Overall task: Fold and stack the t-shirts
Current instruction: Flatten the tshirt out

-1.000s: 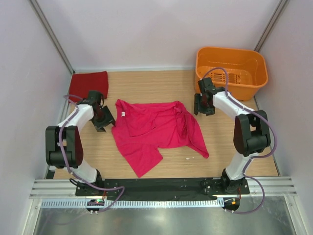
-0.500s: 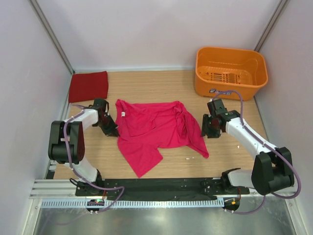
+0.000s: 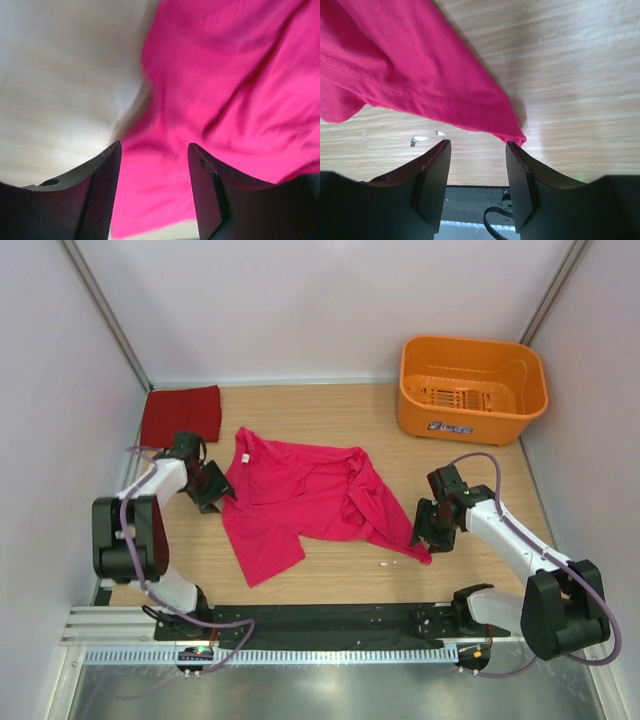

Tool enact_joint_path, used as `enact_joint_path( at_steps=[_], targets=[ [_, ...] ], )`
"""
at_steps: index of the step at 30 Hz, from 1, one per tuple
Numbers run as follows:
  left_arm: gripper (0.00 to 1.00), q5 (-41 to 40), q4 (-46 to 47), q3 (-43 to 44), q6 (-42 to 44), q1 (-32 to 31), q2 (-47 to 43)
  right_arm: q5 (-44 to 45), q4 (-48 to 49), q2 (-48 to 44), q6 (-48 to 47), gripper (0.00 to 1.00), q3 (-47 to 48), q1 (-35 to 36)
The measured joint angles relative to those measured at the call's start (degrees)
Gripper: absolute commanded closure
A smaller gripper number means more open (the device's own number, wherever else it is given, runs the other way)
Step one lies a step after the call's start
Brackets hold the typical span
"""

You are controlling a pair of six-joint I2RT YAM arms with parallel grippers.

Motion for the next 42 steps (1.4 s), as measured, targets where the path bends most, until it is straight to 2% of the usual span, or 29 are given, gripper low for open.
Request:
enact_joint_path(
  at_steps=[2,5,6,11,12,18,30,32,35,38,39,42],
  targets=[
    [0.43,-0.1,-1.4,-4.5,-1.2,-0.5,-6.0,-0.4,-0.7,-0.4,1.1,0.49,-0.4,0.0],
    [0.50,-0.4,-3.8,-11.1,-4.7,-3.7,-18.9,-0.7,-0.5,-0.7,2.5,0.60,-0.9,0.0],
    [0.52,-0.4,-4.7,-12.7,-6.1,-5.2,-23.0,-0.8,-0.5,-0.9,2.9,0.61,-1.2,0.0],
    [0.55,-1.3,-7.8,-17.6,-13.4,-13.3,-36.7,0.3,-0.9,-1.2,4.6,0.57,-1.9,0.0],
    [0.55,-1.9,-9.6,-18.4,-15.2,-14.8,-38.7,1.7,-1.4,-1.7,5.2,0.54,-1.9,0.0],
    [0.57,-3.0,-13.2,-20.1,-17.7,-15.4,-39.3,5.9,-2.4,-5.7,9.8,0.49,-3.3,-0.1],
    [0.59,-3.1,-13.7,-20.0,-18.3,-15.7,-37.8,8.0,3.0,-5.7,13.6,0.58,-10.0,-2.3],
    [0.54,-3.1,-13.9,-20.0,-18.4,-15.7,-37.8,7.6,4.5,-5.2,13.8,0.59,-10.3,-2.4],
    [0.51,-3.1,-15.2,-20.0,-19.5,-15.7,-37.8,6.6,5.8,-4.7,13.9,0.65,-10.6,-2.4],
    [0.50,-3.1,-17.1,-19.9,-20.7,-15.7,-37.5,5.8,6.8,-4.8,14.2,0.80,-10.9,-2.4],
    [0.50,-3.2,-17.9,-19.9,-21.2,-15.7,-37.3,5.7,7.0,-4.9,14.3,0.89,-11.0,-2.4],
    [0.51,-3.2,-19.3,-20.0,-22.8,-15.7,-37.0,5.3,7.6,-4.6,14.8,0.99,-11.1,-2.5]
  ],
)
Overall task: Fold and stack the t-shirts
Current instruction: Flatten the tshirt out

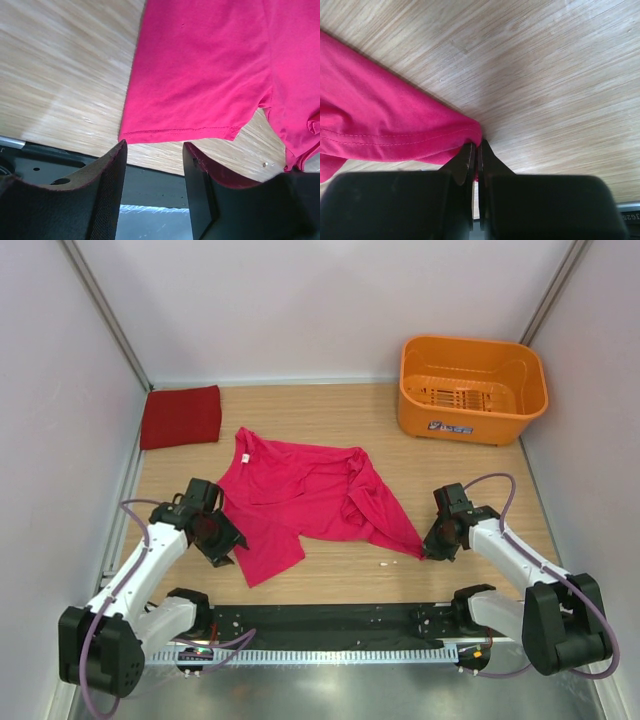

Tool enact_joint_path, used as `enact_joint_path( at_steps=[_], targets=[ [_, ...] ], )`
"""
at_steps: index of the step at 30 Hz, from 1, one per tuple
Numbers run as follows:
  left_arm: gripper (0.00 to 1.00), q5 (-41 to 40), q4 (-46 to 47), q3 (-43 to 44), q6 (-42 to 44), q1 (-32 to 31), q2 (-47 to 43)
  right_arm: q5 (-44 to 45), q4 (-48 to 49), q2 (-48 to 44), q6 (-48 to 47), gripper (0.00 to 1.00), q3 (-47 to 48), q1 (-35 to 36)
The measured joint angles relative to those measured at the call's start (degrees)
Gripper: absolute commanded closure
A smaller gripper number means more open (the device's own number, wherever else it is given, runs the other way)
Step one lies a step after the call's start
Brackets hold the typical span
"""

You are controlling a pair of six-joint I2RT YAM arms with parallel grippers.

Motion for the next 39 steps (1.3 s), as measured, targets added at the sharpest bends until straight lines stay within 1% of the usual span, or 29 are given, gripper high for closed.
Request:
enact_joint_path(
  at_steps=[4,6,9,12,16,20,24,27,29,35,39],
  targets=[
    [0.52,0.0,-0.4,-0.8,-1.4,-0.7,1.0,-0.3,0.4,0.4,0.0,0.99,0.1,0.0],
    [0.53,-0.1,-0.7,-1.2,-2.4,-2.9,2.3,-0.4,0.4,0.7,-0.1,0.99,0.2,-0.1],
    [0.55,-0.9,-1.3,-1.9,-4.9,-7.7,3.8,-0.7,0.7,0.9,-0.2,0.99,0.3,-0.1],
    [0.60,-1.7,-1.1,-4.7,-7.9,-10.7,3.7,-0.9,1.0,1.0,-0.2,0.99,0.3,-0.1],
    [0.60,-2.6,0.0,-8.3,-10.8,-12.0,4.9,-1.0,1.2,1.0,-0.3,0.99,0.3,-0.1],
    [0.60,-3.3,1.8,-8.3,-12.2,-13.8,9.4,-1.0,1.2,1.0,-0.7,0.99,0.3,-0.1],
    [0.62,-3.2,2.6,-7.6,-12.5,-14.4,10.8,-1.1,1.2,1.1,-1.0,0.99,0.3,-0.1],
    [0.67,-3.1,3.0,-7.2,-12.8,-14.6,11.3,-1.1,1.2,1.3,-1.1,0.99,0.5,-0.1],
    [0.67,-3.7,3.3,-7.0,-13.0,-14.6,11.3,-1.1,1.2,1.3,-1.1,0.99,0.5,-0.1],
    [0.60,-6.2,1.9,-4.8,-13.4,-15.0,7.5,-1.1,1.2,1.3,-1.1,0.99,0.5,-0.1],
    [0.59,-6.6,1.4,-4.2,-13.6,-15.0,6.6,-1.1,1.2,1.4,-1.0,0.99,0.5,-0.1]
  ],
)
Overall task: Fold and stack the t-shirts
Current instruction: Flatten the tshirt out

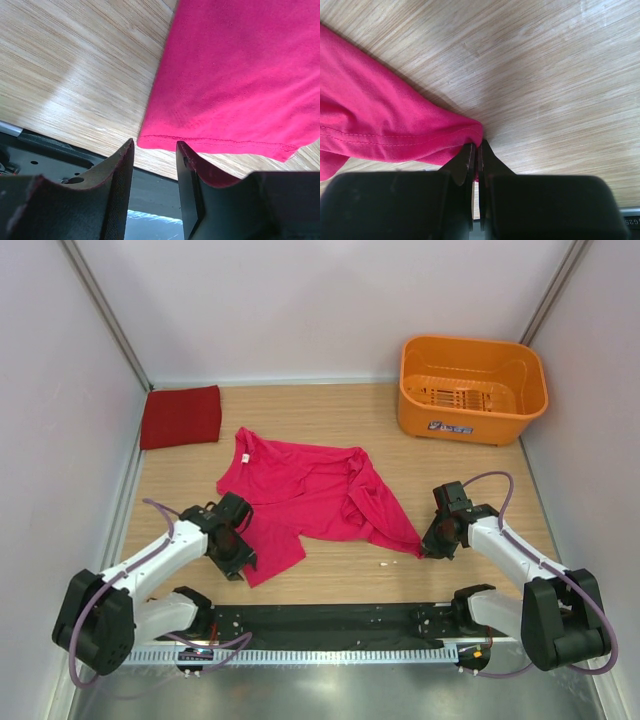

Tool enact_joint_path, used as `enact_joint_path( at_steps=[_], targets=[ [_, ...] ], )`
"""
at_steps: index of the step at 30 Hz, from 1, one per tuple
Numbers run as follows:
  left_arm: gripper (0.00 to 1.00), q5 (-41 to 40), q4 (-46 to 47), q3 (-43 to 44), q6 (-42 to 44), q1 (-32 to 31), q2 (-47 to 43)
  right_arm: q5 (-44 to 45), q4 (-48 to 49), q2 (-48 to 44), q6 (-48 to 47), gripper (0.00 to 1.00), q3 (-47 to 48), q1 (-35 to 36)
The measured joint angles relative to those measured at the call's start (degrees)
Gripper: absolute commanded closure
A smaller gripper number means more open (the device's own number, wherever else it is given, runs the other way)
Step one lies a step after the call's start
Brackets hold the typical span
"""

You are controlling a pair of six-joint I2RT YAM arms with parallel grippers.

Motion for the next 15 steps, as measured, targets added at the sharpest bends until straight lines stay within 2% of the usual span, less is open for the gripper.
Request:
enact_joint_path(
  at_steps=[8,15],
  targets=[
    [0.60,0.4,1.3,-0.9,-0.1,0.0,3.3,-0.8,0.6,0.2,0.0,0.99,0.0,0.0],
    [0.65,3.6,3.1,-3.0,-1.2,0.0,5.3,-0.9,0.8,0.3,0.2,0.99,0.0,0.0]
  ],
)
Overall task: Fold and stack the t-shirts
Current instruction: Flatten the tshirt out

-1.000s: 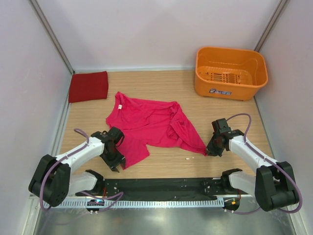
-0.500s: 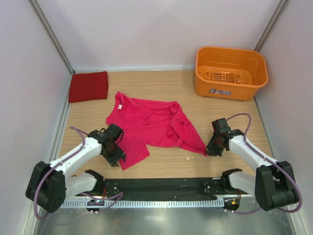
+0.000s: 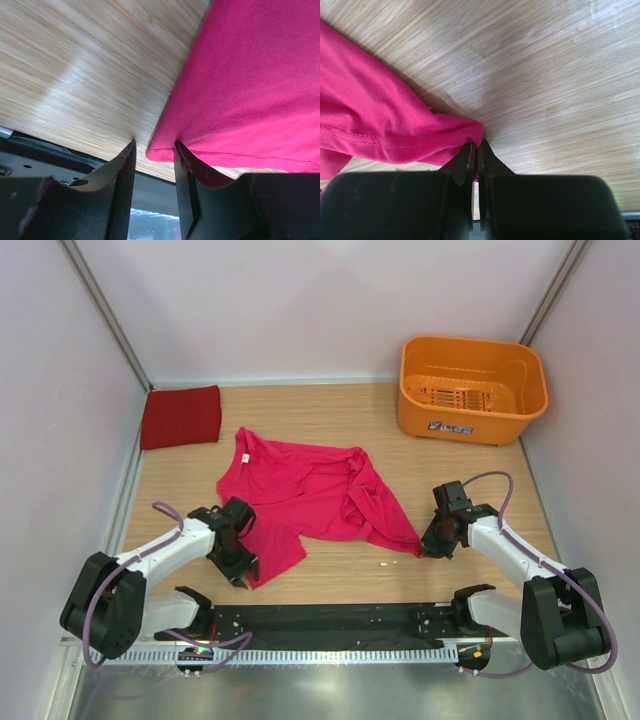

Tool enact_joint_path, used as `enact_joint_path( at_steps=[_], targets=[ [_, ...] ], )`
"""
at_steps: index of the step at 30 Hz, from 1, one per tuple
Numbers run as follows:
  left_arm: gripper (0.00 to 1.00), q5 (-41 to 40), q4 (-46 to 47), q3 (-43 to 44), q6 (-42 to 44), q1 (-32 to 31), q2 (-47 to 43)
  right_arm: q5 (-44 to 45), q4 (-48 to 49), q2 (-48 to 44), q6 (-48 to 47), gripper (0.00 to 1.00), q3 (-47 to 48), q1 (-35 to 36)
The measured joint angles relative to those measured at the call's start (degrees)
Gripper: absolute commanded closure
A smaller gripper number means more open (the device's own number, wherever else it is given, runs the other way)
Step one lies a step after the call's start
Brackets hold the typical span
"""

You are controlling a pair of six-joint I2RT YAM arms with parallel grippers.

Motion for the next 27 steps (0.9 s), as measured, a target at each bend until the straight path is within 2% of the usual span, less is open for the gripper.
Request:
enact_joint_path(
  at_steps=[3,5,10,14,19,27],
  targets=[
    [0.82,1.2,0.3,-0.2,-0.1,0.0,0.4,-0.1,0.1,0.1,0.0,0.99,0.0,0.0],
    [1.00,1.8,0.3,-0.4,-0.3,0.0,0.5,-0.2,0.1,0.1,0.0,0.99,0.0,0.0],
    [1.00,2.2,0.9,-0.5,-0.3,0.0,-0.1,-0.4,0.1,0.1,-0.5,0.99,0.1,0.0],
    [1.00,-3.1,-1.1,2.9,1.4,-0.1,-3.0,-0.3,-1.4,0.5,-2.6,0.99,1.7,0.0],
    [1.00,-9.2,-5.7,22.6,7.8,1.9,-6.3,0.1,-5.6,0.9,-6.7,0.99,10.8,0.0],
    [1.00,-11.9,-6.6,50.7,22.1,8.8,-6.8,-2.0,-11.1,-0.2,-13.5,0.99,28.3,0.0]
  ],
)
